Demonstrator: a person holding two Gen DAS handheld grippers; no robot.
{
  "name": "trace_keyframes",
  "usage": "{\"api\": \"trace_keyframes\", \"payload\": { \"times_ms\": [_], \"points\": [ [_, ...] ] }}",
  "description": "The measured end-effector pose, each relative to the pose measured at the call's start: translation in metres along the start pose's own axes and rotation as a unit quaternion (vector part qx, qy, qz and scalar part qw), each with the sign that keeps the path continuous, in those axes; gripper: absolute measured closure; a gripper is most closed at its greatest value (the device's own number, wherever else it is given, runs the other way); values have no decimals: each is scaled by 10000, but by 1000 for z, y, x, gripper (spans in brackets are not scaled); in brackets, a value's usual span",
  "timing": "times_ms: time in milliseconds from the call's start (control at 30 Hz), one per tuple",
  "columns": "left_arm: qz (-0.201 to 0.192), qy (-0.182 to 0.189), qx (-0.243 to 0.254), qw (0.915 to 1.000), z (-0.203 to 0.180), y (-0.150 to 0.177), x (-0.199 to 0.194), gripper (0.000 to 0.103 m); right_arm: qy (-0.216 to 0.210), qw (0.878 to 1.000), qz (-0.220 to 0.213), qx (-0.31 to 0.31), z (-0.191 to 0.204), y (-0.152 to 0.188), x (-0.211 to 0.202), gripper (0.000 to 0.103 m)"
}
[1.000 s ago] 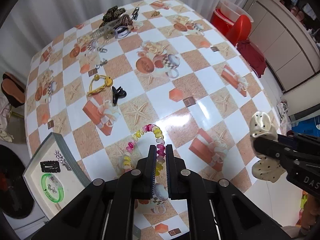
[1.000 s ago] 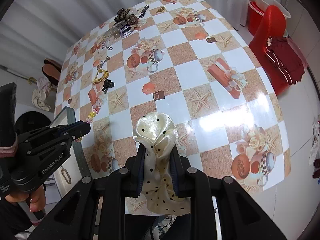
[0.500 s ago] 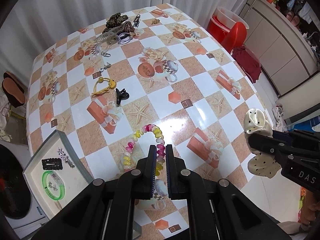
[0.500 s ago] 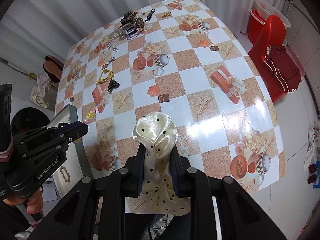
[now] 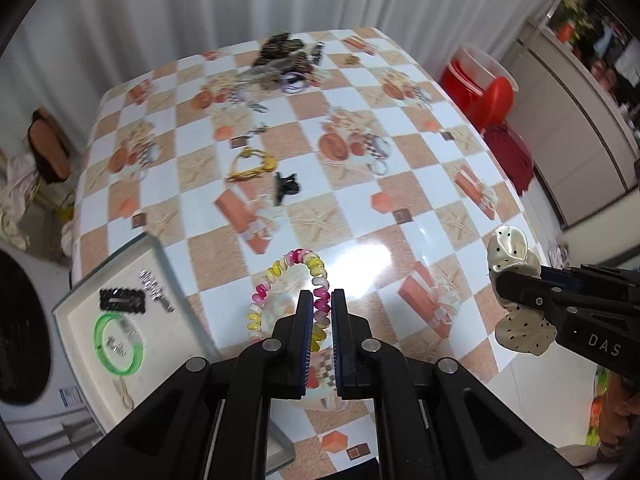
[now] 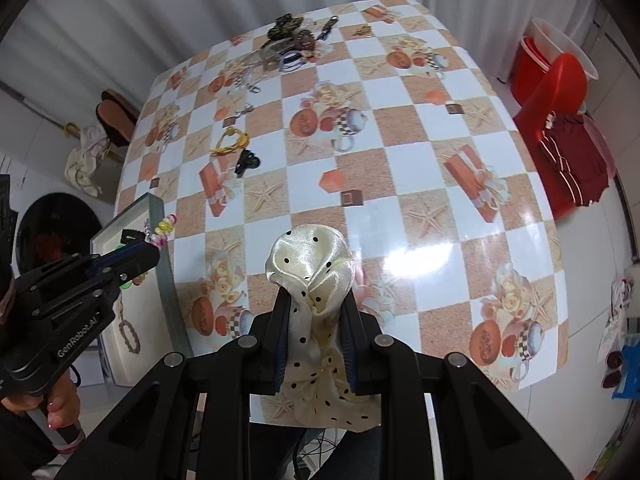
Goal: Organize jewelry
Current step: 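Carry the scrunchie in the right tool to the tray while the left tool carries the beaded bracelet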
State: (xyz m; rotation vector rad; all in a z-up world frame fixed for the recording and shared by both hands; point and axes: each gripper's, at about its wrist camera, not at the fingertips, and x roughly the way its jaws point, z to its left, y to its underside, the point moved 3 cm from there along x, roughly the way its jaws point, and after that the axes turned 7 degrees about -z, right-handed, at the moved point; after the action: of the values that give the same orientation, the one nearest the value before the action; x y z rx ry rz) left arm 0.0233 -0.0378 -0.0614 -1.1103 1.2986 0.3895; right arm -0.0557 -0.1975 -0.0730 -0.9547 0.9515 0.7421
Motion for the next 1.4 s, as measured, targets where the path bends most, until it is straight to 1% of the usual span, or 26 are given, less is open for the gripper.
{"api": "trace_keyframes", "payload": {
  "times_ms": [167, 333, 533, 667, 933, 1033, 1133, 1233, 1400],
  "points": [
    [-96, -216, -477, 9986, 30, 12, -12, 89, -207, 9997, 74, -103, 12, -5, 7, 78],
    [-157, -466, -1037, 9934, 63, 33, -24, 89, -468, 9983, 265, -236, 29, -12, 19, 78],
    [-164, -823, -1710, 9817, 104, 68, -40, 89, -655, 9946, 481, -642, 58, -18, 33, 78],
    [-120, -1040, -2154, 9709, 127, 97, -49, 89, -790, 9895, 646, -1028, 85, -19, 43, 78],
    [-28, -1295, -2835, 9502, 152, 147, -60, 89, -1059, 9719, 993, -1854, 146, -8, 61, 78],
    [37, -1347, -3066, 9422, 159, 167, -61, 89, -1156, 9636, 1138, -2127, 168, 0, 68, 78],
    [99, -1346, -3250, 9361, 165, 183, -58, 89, -1236, 9536, 1299, -2417, 191, 13, 77, 78],
    [170, -1340, -3371, 9317, 168, 195, -54, 89, -1266, 9454, 1439, -2635, 207, 25, 85, 78],
    [292, -1375, -3453, 9279, 174, 209, -42, 89, -1289, 9342, 1734, -2839, 227, 46, 103, 78]
  ]
}}
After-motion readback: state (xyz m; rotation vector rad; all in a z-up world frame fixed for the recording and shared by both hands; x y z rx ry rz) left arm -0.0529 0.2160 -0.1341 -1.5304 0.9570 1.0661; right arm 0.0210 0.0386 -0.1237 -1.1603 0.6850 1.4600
